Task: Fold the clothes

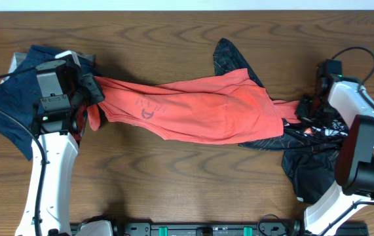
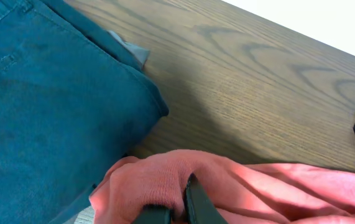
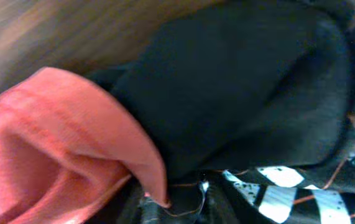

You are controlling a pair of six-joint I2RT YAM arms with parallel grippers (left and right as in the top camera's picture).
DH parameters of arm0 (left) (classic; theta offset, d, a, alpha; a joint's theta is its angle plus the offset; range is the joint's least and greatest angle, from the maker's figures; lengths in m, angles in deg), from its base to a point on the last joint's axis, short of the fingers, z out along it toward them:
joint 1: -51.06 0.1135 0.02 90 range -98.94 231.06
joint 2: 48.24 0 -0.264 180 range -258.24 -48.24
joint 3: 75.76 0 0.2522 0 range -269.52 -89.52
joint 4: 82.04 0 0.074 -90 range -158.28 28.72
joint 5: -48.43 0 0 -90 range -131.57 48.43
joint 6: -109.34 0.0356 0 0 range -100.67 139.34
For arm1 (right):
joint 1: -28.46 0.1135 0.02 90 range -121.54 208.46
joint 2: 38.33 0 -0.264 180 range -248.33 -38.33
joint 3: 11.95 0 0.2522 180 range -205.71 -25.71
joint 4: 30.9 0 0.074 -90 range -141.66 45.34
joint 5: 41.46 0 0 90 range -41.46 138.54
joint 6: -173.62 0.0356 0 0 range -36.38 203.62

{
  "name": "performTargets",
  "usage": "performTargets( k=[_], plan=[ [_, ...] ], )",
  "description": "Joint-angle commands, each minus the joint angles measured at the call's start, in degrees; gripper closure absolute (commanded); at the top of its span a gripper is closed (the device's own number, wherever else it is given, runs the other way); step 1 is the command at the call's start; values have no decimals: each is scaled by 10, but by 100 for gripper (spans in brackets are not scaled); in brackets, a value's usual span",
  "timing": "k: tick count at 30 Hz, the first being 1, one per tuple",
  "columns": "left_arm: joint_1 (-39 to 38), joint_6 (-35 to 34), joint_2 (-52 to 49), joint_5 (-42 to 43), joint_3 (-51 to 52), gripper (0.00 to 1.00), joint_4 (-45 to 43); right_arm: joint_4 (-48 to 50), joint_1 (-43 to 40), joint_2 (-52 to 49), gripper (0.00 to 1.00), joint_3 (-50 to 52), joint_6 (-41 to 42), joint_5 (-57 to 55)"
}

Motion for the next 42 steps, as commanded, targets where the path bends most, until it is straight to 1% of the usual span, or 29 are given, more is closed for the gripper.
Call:
performTargets(
  k=[1, 4, 6, 9, 11, 13, 15, 17, 20, 22, 27, 29, 30, 32, 34, 35, 36, 39, 42],
  plan=[
    [2, 6, 11, -7, -19, 94, -2, 2, -62, -29, 58, 24, 6, -60],
    [2, 6, 11, -8, -19, 94, -2, 0, -93, -28, 54, 24, -12, -44],
    [2, 6, 11, -9, -19, 94, -3, 0, -108, -28, 53, 24, -30, -26],
    [2, 6, 11, -60, -19, 94, -4, 9, -125, -28, 51, 24, -68, 15],
    [2, 5, 11, -108, -19, 94, -6, 12, -135, -28, 51, 24, -73, 32],
    [2, 3, 11, -139, -19, 94, -11, 16, -143, -28, 43, 24, -74, 51],
    [3, 3, 11, -145, -19, 94, -15, 20, -146, -28, 39, 24, -84, 63],
    [3, 3, 11, -155, -19, 94, -17, 24, -146, -28, 29, 24, -98, 79],
    [3, -14, 11, -192, -19, 94, -18, 24, -146, -28, 29, 24, -125, 108],
    [3, -19, 11, -195, -19, 94, -19, 24, -146, -28, 29, 24, -138, 125],
    [3, -31, 11, -202, -19, 94, -19, 27, -146, -28, 30, 24, -138, 131],
    [3, -38, 11, -187, -19, 94, -19, 32, -146, -28, 34, 24, -137, 131],
    [3, -38, 11, -167, -19, 94, -16, 38, -146, -28, 37, 24, -137, 131],
    [3, -38, 11, -123, -19, 94, -9, 56, -145, -28, 51, 24, -130, 131],
    [3, -38, 11, -83, -19, 94, 1, 75, -143, -28, 74, 24, -122, 131],
    [2, -38, 11, -66, -19, 94, 7, 82, -143, -28, 90, 24, -120, 130],
    [2, -38, 11, -57, -19, 94, 13, 88, -145, -28, 99, 24, -111, 126],
    [3, -38, 11, -47, -19, 94, 37, 89, -163, -28, 99, 17, -32, 68],
    [3, -38, 11, -47, -19, 94, 62, 75, -203, -20, 99, -7, 2, 50]
  ],
)
